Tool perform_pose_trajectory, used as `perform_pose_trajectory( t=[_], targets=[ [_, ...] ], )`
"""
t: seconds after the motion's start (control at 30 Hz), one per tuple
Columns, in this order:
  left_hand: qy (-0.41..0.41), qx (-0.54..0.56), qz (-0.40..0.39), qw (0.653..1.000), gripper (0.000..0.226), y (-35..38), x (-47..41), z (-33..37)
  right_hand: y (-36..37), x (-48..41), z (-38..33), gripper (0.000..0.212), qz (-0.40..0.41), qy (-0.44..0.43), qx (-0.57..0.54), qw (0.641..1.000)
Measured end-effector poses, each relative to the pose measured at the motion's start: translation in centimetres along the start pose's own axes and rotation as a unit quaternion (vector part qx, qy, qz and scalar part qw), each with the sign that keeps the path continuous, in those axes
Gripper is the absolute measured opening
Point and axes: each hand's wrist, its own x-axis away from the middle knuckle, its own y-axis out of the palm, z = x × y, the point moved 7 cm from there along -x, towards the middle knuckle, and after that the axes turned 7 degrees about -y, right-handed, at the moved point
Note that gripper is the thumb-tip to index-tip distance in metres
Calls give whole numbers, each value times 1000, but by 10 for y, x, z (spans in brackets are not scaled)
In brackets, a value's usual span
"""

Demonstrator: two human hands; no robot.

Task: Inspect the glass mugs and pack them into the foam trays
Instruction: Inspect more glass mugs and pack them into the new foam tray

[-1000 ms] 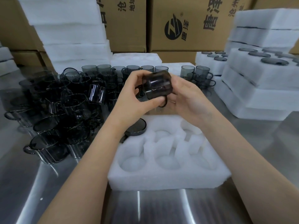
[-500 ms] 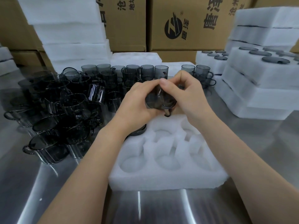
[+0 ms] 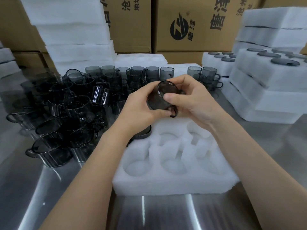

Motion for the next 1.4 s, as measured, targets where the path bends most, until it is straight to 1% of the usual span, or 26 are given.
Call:
perform_pose_trajectory(
  t=[0.1,0.17,0.23,0.3,0.37,0.43,0.47,0.6,0.7,0.77,0.8,0.87,0.93,1.0,1.07,1.1,1.17,1.2,1.23,1.33,1.4],
  targets=[
    [5,-39,-1,999,63,2,0,0,-4,1,-5,18,62,-54,90,993],
    [11,-64,0,998,65,3,1,2,-6,0,-13,24,99,-97,159,977],
    [26,-67,4,997,65,3,2,6,-8,0,-16,29,122,-109,187,969],
    [52,-83,24,995,67,1,1,8,-7,0,-11,26,115,-70,134,982],
    [75,-107,48,990,71,-1,1,10,0,1,-3,16,77,-16,56,995],
    [88,-116,64,987,79,-3,2,11,4,2,-1,6,50,-2,41,998],
    [88,-117,64,987,83,-2,2,11,5,2,-1,8,43,-3,46,998],
    [70,-99,42,992,90,1,1,7,3,0,4,35,36,16,41,998],
    [46,-67,49,996,88,-3,2,6,-2,0,4,47,71,17,-4,997],
    [52,-80,38,995,84,-1,4,9,-4,0,0,51,78,-2,-4,997],
    [50,-91,28,994,83,1,4,9,-3,0,-2,50,76,-14,11,997],
    [25,-96,20,995,85,4,4,6,-2,3,-7,52,77,-39,86,993],
    [19,-85,40,995,83,2,3,7,4,4,-11,55,62,-71,157,983],
    [43,-54,74,995,68,-4,3,11,7,5,-16,49,53,-104,165,979],
    [55,4,90,994,54,-8,4,11,-1,5,-19,43,80,-113,154,978],
    [55,28,89,994,52,-9,4,10,-6,4,-17,44,94,-102,133,981],
    [54,60,75,994,53,-8,4,8,-11,1,-8,45,104,-58,39,992],
    [57,68,65,994,54,-7,4,8,-10,0,-4,42,98,-41,-1,994],
    [61,70,56,994,54,-6,5,8,-9,-1,-1,36,92,-35,-16,995],
    [76,56,27,995,55,-2,4,10,-13,-1,-2,14,109,-45,34,992],
    [86,38,14,996,54,0,4,12,-17,0,-2,14,128,-35,47,990]
  ],
)
